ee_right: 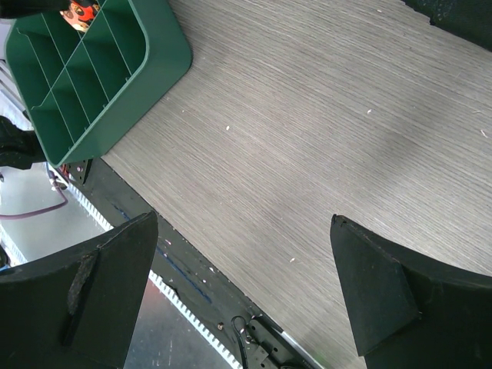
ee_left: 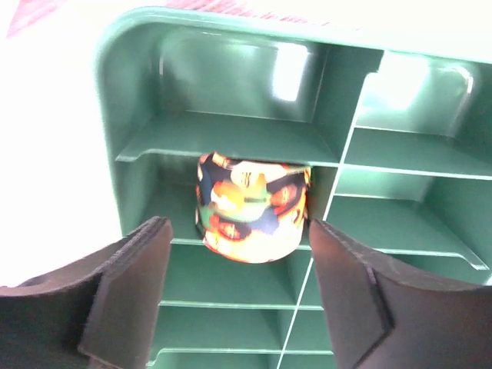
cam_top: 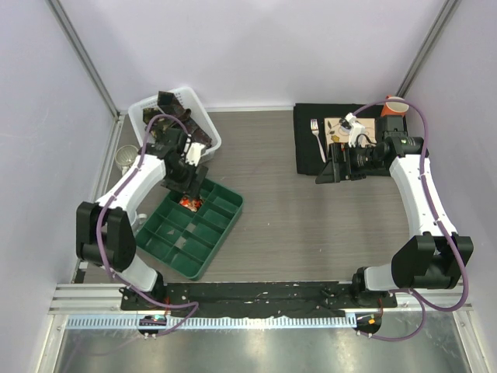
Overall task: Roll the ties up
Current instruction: Place the tie in the storage box.
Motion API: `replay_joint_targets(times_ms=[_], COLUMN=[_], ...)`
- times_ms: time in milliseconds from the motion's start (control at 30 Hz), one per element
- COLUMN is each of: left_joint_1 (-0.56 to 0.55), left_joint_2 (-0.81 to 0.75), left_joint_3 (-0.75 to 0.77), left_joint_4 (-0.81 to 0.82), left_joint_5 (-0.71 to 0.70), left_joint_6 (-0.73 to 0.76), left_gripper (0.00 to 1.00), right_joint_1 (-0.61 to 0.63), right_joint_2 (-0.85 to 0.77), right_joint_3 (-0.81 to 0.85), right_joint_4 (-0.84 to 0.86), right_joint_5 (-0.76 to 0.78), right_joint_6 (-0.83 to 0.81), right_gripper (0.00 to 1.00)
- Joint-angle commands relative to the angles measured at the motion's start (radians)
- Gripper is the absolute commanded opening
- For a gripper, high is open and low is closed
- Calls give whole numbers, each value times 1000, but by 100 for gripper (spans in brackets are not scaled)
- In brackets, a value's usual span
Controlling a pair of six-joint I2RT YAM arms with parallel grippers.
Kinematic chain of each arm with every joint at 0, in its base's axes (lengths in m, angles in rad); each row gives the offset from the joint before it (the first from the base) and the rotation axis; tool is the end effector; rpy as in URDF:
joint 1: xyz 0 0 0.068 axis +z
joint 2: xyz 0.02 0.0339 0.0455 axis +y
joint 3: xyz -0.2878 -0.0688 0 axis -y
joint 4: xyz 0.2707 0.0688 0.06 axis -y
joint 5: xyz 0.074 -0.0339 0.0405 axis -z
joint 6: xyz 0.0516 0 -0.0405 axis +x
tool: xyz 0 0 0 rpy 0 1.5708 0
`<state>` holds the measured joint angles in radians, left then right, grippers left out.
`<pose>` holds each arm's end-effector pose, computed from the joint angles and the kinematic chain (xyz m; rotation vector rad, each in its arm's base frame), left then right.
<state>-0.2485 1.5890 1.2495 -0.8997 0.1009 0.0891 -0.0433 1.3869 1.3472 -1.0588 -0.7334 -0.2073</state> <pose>0.3295 -0.0890 0.2492 0.4961 2.7697 -0.1791 0.2926 0.0219 0.3456 -0.4278 2.4313 0.8628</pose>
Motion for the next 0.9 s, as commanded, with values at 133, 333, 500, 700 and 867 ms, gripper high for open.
replay_joint_targets(times_ms=[133,333,500,700,867], left_joint_1=[-2,-3,-3,-3,-2], left_joint_2=[-97,-63,-28,-4,-40], left_joint_3=[54,-7,-59,-116,-93], left_joint_4=[-74,-18,44,70,53], left_joint_5=[-7,23,23,14,22], left_joint_6=[44,46,54,66,67], left_gripper=[57,48,46,44,50], right_joint_1=[0,0,0,0,0], right_joint_2=[-22,-22,-29,-34,-35], right_joint_3=[4,6,3,6,9], right_joint_4=[19,14,2,-12,-13], right_joint_5=[-26,-23,-17,-6,-4], right_joint_6=[-7,-6,-10,-17,-20], right_gripper=[99,100,100,100,100])
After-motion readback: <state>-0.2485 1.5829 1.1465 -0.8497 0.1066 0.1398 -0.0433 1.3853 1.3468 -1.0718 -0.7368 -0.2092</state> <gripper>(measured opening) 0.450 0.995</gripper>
